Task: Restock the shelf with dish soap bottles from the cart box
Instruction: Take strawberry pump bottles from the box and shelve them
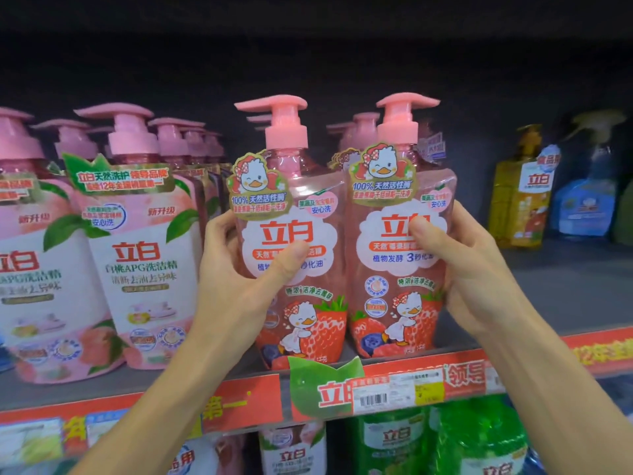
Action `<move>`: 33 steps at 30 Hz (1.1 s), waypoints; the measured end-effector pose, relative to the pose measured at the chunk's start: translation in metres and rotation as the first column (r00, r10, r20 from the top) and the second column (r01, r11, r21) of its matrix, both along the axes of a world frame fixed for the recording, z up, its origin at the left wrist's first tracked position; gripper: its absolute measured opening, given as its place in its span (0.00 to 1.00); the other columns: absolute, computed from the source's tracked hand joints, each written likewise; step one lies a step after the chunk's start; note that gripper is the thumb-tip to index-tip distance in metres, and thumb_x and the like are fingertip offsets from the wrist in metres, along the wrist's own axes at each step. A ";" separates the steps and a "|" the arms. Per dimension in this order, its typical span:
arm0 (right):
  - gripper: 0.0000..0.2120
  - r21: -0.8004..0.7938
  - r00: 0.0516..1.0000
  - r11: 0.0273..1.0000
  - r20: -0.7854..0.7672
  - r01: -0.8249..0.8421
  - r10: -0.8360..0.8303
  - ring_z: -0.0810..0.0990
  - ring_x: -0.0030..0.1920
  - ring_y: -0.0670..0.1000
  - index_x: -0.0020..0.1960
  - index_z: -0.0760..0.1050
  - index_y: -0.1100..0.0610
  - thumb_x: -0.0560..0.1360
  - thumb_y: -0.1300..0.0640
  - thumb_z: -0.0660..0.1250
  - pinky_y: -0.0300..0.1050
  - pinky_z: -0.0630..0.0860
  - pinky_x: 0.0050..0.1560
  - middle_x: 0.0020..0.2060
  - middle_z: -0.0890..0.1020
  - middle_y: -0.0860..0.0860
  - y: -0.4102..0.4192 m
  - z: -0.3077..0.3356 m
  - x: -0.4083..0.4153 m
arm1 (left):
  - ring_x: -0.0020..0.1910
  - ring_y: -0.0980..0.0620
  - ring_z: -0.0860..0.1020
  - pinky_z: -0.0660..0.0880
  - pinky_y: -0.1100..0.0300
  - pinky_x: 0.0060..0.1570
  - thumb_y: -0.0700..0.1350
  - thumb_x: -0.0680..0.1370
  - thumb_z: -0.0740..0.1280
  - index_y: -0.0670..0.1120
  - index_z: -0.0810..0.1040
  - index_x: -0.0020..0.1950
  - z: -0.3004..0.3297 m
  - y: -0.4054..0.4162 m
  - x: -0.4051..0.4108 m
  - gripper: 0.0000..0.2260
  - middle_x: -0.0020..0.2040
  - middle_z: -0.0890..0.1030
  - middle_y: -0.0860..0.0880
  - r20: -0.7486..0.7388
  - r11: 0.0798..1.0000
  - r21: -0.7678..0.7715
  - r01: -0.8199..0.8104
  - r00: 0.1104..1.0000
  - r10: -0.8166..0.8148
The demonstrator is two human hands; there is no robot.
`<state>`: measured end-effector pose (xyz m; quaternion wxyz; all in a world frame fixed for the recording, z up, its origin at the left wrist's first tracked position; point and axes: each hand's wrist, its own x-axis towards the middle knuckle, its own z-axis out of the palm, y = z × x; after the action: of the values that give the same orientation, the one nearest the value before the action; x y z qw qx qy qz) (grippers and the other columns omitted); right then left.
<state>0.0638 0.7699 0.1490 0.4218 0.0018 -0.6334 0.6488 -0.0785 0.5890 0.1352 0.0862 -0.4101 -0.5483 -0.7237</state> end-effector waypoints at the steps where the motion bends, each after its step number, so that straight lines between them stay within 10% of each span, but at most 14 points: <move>1: 0.30 0.002 1.000 1.000 0.007 -0.006 0.006 0.87 0.49 0.53 0.62 0.75 0.52 0.62 0.48 0.73 0.44 0.83 0.42 0.51 0.87 0.50 0.002 0.000 0.000 | 0.56 0.49 0.82 0.79 0.45 0.56 0.57 0.63 0.76 0.49 0.70 0.62 0.000 0.000 0.001 0.32 0.57 0.82 0.49 0.001 1.000 0.000 0.001 1.000 -0.001; 7: 0.29 0.042 0.998 0.999 0.053 -0.028 0.026 0.86 0.53 0.51 0.63 0.74 0.48 0.62 0.46 0.73 0.46 0.84 0.50 0.53 0.86 0.47 0.006 0.001 0.002 | 0.51 0.57 0.83 0.79 0.65 0.46 0.53 0.68 0.75 0.51 0.69 0.59 0.001 0.000 0.012 0.25 0.50 0.83 0.58 -0.013 0.997 -0.043 -0.059 0.998 0.059; 14: 0.25 0.267 0.987 0.955 0.061 0.127 -0.148 0.85 0.54 0.46 0.63 0.76 0.44 0.68 0.39 0.73 0.42 0.82 0.50 0.59 0.83 0.50 0.009 -0.002 0.007 | 0.57 0.61 0.77 0.76 0.64 0.54 0.60 0.74 0.71 0.56 0.71 0.66 0.001 -0.001 0.026 0.23 0.54 0.79 0.62 -0.201 0.914 -0.170 -0.368 0.921 0.333; 21: 0.45 0.499 0.855 0.761 0.075 0.414 -0.514 0.75 0.66 0.49 0.76 0.65 0.48 0.65 0.31 0.72 0.54 0.73 0.68 0.65 0.75 0.49 -0.003 -0.018 0.006 | 0.71 0.52 0.67 0.63 0.57 0.68 0.60 0.67 0.78 0.48 0.40 0.81 -0.016 -0.003 0.064 0.58 0.73 0.66 0.48 -0.368 0.694 -0.329 -0.641 0.764 0.531; 33: 0.54 0.640 0.809 0.666 0.114 0.384 -0.577 0.73 0.67 0.55 0.77 0.58 0.56 0.62 0.36 0.79 0.57 0.75 0.62 0.69 0.69 0.53 -0.011 -0.016 0.011 | 0.73 0.50 0.66 0.64 0.54 0.68 0.56 0.68 0.78 0.49 0.39 0.81 -0.019 -0.001 0.065 0.57 0.76 0.64 0.48 -0.316 0.694 -0.348 -0.630 0.776 0.546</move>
<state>0.0752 0.7589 0.1328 0.4535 -0.1378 -0.8366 0.2749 -0.0131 0.5879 0.1162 0.2717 -0.2869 -0.7869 -0.4741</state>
